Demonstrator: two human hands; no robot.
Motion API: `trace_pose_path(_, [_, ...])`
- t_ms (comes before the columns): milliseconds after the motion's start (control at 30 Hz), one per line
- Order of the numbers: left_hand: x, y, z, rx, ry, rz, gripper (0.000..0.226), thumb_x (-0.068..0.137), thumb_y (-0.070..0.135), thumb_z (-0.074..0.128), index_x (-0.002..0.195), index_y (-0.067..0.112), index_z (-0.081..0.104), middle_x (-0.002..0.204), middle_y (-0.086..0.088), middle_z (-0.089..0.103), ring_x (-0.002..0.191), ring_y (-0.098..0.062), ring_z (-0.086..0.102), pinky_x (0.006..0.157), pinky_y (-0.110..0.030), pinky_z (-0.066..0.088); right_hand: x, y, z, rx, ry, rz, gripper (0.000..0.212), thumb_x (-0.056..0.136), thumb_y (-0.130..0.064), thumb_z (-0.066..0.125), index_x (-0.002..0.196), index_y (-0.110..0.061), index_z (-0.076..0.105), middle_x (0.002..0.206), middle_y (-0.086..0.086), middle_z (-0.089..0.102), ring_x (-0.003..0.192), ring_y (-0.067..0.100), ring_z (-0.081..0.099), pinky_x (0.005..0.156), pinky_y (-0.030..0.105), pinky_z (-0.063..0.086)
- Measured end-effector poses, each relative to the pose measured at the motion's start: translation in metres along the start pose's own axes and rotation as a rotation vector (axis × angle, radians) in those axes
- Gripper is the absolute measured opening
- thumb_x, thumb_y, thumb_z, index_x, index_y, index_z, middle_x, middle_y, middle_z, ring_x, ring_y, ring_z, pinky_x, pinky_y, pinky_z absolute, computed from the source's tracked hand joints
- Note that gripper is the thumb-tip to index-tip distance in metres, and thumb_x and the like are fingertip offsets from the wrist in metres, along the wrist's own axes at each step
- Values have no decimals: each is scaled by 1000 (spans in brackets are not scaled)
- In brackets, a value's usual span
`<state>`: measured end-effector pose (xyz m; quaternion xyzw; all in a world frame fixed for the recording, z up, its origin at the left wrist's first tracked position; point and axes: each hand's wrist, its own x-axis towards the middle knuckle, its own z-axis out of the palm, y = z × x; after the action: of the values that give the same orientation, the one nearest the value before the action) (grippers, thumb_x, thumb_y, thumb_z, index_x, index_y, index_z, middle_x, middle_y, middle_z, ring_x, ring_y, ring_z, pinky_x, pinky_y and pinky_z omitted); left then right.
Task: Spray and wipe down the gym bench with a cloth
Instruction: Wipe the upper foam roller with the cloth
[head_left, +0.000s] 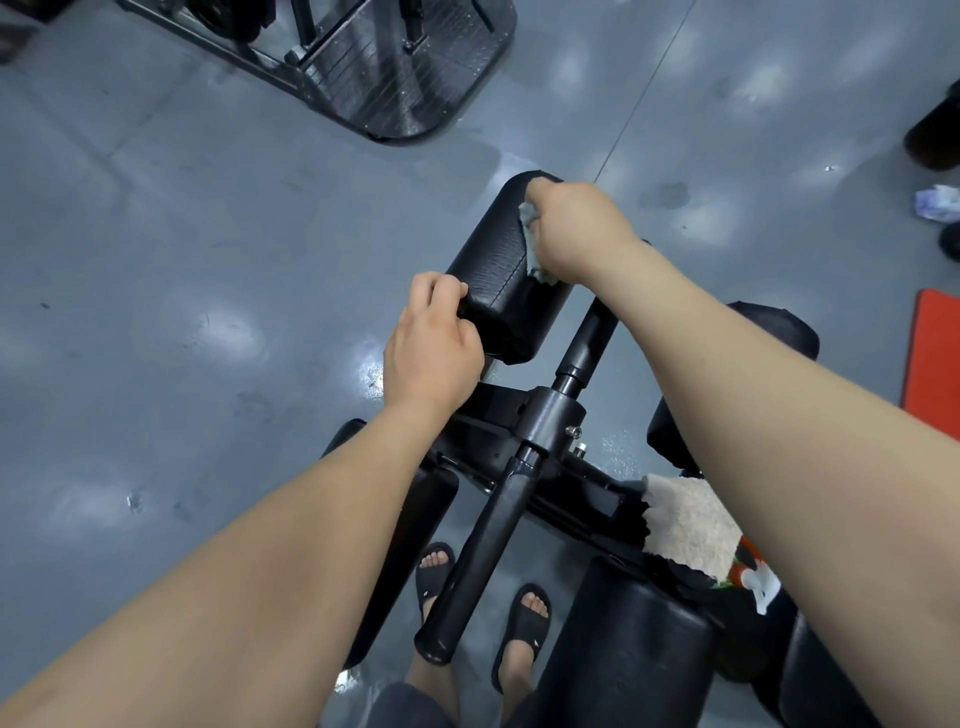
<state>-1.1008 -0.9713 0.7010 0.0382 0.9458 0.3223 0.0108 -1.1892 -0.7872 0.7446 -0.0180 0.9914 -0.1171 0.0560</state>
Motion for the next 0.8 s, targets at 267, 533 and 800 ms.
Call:
trace_pose_path(267, [3,-2,3,-95,16,-185,50,90,9,41,138,22,48,141,2,44,113,-29,55,85,-37,41,-40,-39,12,56,-29,-191,10,95,-12,50,90,-16,42,84,2,47,80,26,44,68,33,32])
trace_pose_path(533, [5,-5,5,-64,-29,-166,48,94,11,39,141,21,49,146,4,44,111,-29,58,86,-33,42,-33,-25,9,106,-77,-213,17,91,-12,48,106,-18,54,74,-6,44,82,28,52,64,38,45])
trace_pose_path(800, [3,-3,3,-79,-10,-84,46,89,3,38,128,19,55,134,10,45,93,-23,56,76,-33,38,14,8,-9,25,74,112,26,97,-22,41,117,-20,58,110,13,64,101,38,57,72,38,39])
